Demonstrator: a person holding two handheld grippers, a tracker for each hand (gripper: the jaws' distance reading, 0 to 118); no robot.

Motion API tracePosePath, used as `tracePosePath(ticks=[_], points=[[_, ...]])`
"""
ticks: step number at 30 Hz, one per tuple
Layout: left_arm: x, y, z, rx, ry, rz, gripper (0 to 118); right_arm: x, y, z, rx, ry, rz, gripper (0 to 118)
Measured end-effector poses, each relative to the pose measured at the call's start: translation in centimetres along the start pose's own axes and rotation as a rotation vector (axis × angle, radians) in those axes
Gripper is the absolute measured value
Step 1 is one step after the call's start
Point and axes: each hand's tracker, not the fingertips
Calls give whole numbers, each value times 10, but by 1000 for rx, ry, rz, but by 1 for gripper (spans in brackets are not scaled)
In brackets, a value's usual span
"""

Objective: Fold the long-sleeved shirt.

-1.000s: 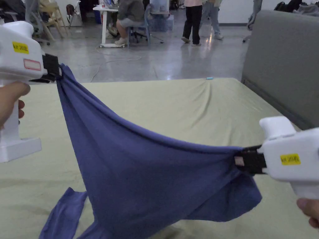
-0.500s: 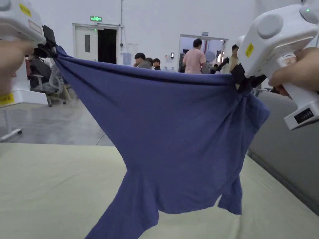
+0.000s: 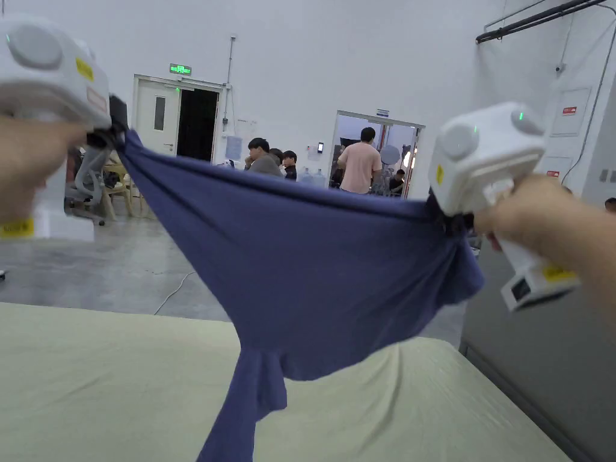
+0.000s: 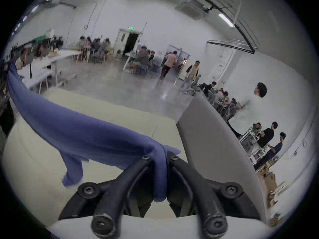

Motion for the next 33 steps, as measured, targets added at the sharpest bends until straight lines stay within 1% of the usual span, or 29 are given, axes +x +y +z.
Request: tracePosePath(ticks=[1,4,7,10,12,13,14,17,19,20,22,25,30,32,33], points=[[-19,1,-28,-35,-8,7,0,-8,-14,-14,-25,9,11,8],[-35,-77,-65,-177,9,33,0,-43,-78,-69,-124,60,40,8],[-62,-160,-98,-324,18,54,0,-82,-158,-123,-217,139,35,8],[-82,-241,-103,-457,36,65,0,-114,-238,-165,-307,205,49,8],[-91,-290,-92,-532,31,58,0,-134,-297,-176,-385,252,45,8],[-92,-304,-83,-554,26,41,0,-138,-318,-176,-395,271,43,8],[-95,-321,-73,-582,27,17,0,-141,-343,-174,-404,287,39,8],[-105,-361,-39,-651,18,-56,0,-146,-407,-145,-389,287,51,8],[-114,-381,-8,-713,-48,-2,0,-146,-440,-121,-377,287,65,8],[-113,-392,16,-725,-44,9,0,-145,-455,-103,-369,290,59,8],[-113,-407,50,-766,-63,-17,0,-144,-478,-79,-367,307,67,8],[-107,-430,104,-811,-78,-102,0,-141,-511,-41,-380,339,75,8],[-115,-472,160,-847,-64,-86,0,-153,-556,13,-436,377,123,8],[-122,-492,174,-876,-37,-96,0,-161,-574,24,-445,390,149,8],[-125,-502,179,-897,-33,-74,0,-164,-580,28,-449,398,163,8]])
